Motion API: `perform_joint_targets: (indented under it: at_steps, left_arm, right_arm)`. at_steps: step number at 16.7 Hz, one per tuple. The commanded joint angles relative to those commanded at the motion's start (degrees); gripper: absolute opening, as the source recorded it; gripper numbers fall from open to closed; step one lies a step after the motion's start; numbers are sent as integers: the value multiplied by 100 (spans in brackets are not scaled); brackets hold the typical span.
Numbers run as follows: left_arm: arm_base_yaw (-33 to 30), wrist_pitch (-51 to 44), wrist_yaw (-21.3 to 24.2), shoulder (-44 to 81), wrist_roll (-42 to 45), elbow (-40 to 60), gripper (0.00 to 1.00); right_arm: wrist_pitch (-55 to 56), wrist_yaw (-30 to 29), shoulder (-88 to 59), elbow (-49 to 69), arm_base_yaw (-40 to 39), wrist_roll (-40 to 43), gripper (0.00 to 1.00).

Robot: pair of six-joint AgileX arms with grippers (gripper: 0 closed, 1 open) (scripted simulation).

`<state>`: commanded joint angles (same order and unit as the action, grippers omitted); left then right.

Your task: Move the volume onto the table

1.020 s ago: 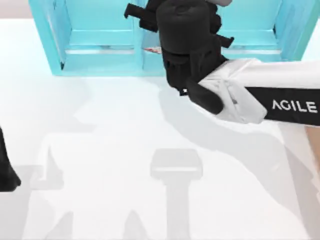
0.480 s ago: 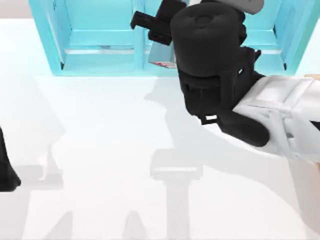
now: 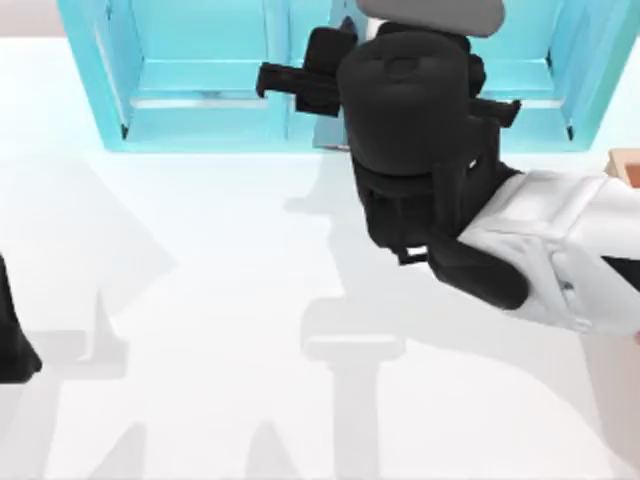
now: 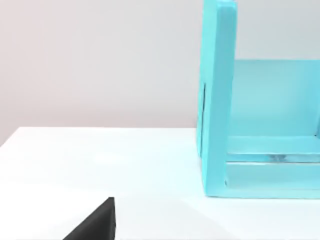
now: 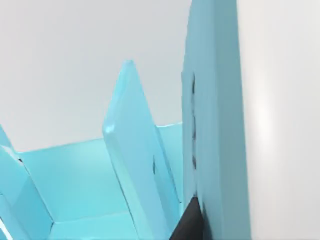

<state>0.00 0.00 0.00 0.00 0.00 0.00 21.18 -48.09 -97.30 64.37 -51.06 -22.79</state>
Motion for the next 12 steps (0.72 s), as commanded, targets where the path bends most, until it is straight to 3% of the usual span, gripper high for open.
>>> perform_joint_targets:
  at_steps: [4,12]
  left_arm:
    - [0,0,0,0,0,0,100]
    - [0,0,0,0,0,0,100]
  right_arm:
    - [535,160,-227,-467,-10,1813,0]
    - [1778,845,-426,-1896,101,7066,0]
